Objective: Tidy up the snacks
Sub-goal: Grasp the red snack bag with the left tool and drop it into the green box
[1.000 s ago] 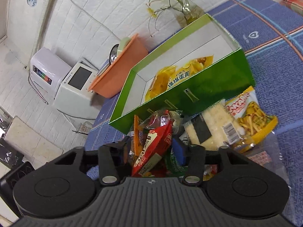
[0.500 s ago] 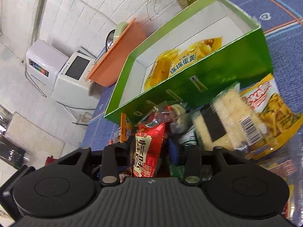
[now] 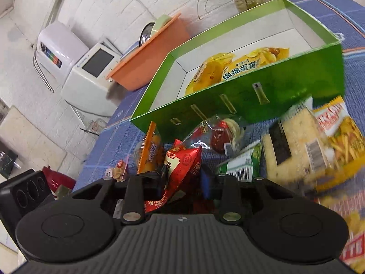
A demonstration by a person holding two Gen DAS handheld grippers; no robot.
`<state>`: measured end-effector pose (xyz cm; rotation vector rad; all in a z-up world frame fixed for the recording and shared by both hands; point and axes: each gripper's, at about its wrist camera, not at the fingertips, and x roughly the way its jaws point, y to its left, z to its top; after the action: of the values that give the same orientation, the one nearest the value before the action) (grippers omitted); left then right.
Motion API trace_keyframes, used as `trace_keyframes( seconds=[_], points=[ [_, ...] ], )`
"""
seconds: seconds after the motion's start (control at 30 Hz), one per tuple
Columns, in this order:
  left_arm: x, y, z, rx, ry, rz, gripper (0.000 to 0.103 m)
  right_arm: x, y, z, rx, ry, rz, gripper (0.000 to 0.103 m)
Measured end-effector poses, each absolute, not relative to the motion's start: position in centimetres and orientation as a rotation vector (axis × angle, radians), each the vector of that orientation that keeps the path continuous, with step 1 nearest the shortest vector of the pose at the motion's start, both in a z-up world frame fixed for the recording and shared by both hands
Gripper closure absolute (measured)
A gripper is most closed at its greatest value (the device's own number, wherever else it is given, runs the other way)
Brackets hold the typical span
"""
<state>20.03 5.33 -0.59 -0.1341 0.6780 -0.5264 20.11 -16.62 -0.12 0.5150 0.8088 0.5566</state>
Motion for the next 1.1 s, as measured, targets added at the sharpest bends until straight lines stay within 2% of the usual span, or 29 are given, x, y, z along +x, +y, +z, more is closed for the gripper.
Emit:
trace_keyframes(
  seconds=[0.13, 0.27, 0.4, 0.57, 0.67, 0.73, 0.77, 0.83, 0.87, 0.9, 0.93, 1.1],
  points=[
    [18.3, 5.1, 0.4, -0.139, 0.636, -0.551, 0.015, 17.7, -18.0, -0.2, 0.638, 0.817, 0.582, 0.052],
    [15.6, 5.0, 1.3, -0.128, 0.576, -0.606, 0.026, 15.1, -18.6, 0.4, 0.683, 0.774, 0.609, 0.058],
    [14.1, 4.7, 1.7, -0.099, 0.55, -0.644, 0.025, 13.9, -17.8, 1.6, 0.598, 0.707, 0.647, 0.064],
    [14.7, 4.9, 0.4, -0.09, 0.603, -0.557, 0.025, 14.5, -16.4, 2.1, 0.506, 0.682, 0.644, 0.064],
    [15.5, 6.1, -0.3, -0.147, 0.617, -0.521, 0.026, 15.6, -16.0, 1.7, 0.51, 0.72, 0.609, 0.05],
    [16.1, 6.4, -0.8, -0.17, 0.633, -0.51, 0.026, 16.7, -15.8, 1.1, 0.549, 0.768, 0.597, 0.027],
    [16.3, 6.5, -1.1, -0.161, 0.635, -0.505, 0.026, 17.2, -15.6, 0.8, 0.566, 0.785, 0.589, 0.022],
    [16.4, 6.4, -1.3, -0.15, 0.639, -0.494, 0.028, 18.1, -15.2, 0.4, 0.574, 0.796, 0.576, 0.021],
    [16.5, 6.4, -1.3, -0.145, 0.637, -0.487, 0.03, 18.4, -14.9, 0.3, 0.553, 0.783, 0.576, 0.024],
    [16.6, 6.5, -1.4, -0.138, 0.634, -0.471, 0.031, 18.5, -14.6, 0.4, 0.517, 0.762, 0.577, 0.046],
    [16.6, 6.6, -1.4, -0.14, 0.63, -0.456, 0.035, 18.5, -14.4, 0.4, 0.487, 0.742, 0.578, 0.059],
    [16.6, 7.7, -0.9, -0.207, 0.604, -0.467, 0.043, 17.1, -15.4, 1.1, 0.515, 0.695, 0.631, 0.067]
  ],
)
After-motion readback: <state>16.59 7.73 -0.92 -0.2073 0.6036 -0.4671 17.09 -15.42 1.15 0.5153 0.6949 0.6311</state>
